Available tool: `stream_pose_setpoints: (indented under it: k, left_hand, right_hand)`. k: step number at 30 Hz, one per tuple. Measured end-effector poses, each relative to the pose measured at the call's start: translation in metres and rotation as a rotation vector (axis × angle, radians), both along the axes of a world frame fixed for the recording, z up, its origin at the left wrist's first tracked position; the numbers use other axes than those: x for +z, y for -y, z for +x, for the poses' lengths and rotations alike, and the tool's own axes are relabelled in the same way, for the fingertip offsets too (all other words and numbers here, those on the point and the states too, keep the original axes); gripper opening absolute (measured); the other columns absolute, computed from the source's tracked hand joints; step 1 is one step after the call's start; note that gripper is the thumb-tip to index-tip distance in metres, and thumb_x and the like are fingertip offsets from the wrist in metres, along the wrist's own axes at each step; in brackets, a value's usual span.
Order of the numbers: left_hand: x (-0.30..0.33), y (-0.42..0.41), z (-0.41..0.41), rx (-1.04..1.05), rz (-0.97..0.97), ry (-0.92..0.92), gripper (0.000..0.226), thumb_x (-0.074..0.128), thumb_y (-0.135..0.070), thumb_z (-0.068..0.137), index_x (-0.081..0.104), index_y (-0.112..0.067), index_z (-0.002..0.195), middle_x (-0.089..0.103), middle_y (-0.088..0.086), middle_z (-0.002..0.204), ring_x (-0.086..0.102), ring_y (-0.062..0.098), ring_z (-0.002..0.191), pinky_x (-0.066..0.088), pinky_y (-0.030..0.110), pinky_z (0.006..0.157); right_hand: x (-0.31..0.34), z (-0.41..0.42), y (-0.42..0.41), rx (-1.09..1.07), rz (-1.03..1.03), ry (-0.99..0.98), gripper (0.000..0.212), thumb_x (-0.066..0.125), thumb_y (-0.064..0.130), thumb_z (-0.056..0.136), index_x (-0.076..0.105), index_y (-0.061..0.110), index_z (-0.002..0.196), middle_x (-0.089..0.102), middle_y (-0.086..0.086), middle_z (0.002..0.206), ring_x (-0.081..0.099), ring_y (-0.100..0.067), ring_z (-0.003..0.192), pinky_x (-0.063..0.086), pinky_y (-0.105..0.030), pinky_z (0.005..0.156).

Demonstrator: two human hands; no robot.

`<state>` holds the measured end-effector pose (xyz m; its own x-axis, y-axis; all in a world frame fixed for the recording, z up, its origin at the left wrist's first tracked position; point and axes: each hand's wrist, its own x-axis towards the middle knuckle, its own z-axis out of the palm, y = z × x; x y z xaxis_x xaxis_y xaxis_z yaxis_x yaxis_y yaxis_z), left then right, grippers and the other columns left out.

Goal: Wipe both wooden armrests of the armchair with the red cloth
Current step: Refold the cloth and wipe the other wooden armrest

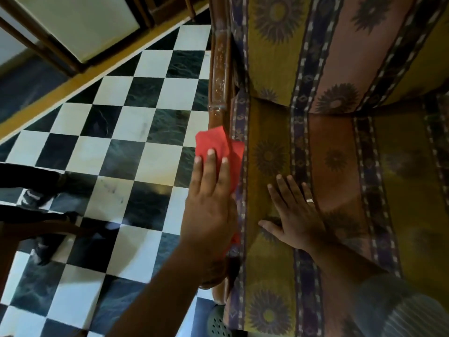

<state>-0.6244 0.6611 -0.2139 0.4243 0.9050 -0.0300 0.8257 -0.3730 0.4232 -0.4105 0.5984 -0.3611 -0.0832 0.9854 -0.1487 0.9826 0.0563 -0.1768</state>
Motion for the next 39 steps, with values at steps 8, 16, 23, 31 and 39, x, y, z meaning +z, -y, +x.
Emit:
stream_pose_setpoints:
  k: [8,16,23,31,39]
  left_hand:
    - [0.009,0.014,-0.004,-0.003,0.009,-0.085,0.066,0.015,-0.046,0.104,0.018,-0.011,0.159,0.004,0.014,0.168,-0.004,0.038,0.154,0.008,0.05,0.122]
    - [0.003,-0.073,0.019,-0.129,0.078,-0.181,0.066,0.021,-0.043,0.102,0.014,-0.013,0.16,0.003,0.013,0.169,-0.003,0.033,0.155,0.013,0.05,0.122]
    - [0.016,-0.2,0.064,-0.109,0.075,-0.176,0.067,0.032,-0.033,0.106,0.003,-0.008,0.16,-0.004,0.018,0.169,-0.01,0.036,0.156,0.001,0.046,0.128]
    - [0.011,-0.181,0.068,-0.05,0.114,-0.161,0.067,0.035,-0.032,0.105,0.005,-0.01,0.16,-0.002,0.015,0.17,-0.008,0.034,0.157,0.002,0.048,0.128]
    - [0.016,-0.191,0.065,-0.107,0.061,-0.233,0.072,0.035,-0.037,0.103,-0.004,-0.013,0.16,-0.01,0.012,0.17,-0.014,0.03,0.156,0.001,0.048,0.128]
  right_hand:
    - [0.003,0.0,-0.025,0.026,-0.015,0.019,0.103,0.027,0.087,0.082,0.018,0.017,0.157,0.009,-0.011,0.167,0.008,-0.032,0.154,0.011,-0.057,0.121]
    - [-0.012,0.004,-0.11,-0.011,0.063,-0.016,0.104,0.027,0.086,0.084,0.017,0.013,0.157,0.009,-0.013,0.167,0.006,-0.031,0.154,0.008,-0.057,0.122]
    - [-0.004,0.004,-0.108,-0.002,0.047,-0.032,0.103,0.025,0.085,0.085,0.018,0.012,0.157,0.009,-0.013,0.167,0.002,-0.029,0.154,0.014,-0.057,0.121]
    - [0.002,0.008,-0.115,0.058,0.019,-0.008,0.105,0.023,0.086,0.084,0.02,0.011,0.156,0.011,-0.015,0.166,0.007,-0.031,0.154,0.014,-0.057,0.121]
    - [0.001,0.031,-0.185,0.072,0.073,0.023,0.111,0.021,0.09,0.081,0.018,0.009,0.156,0.009,-0.016,0.166,0.009,-0.032,0.154,0.01,-0.053,0.123]
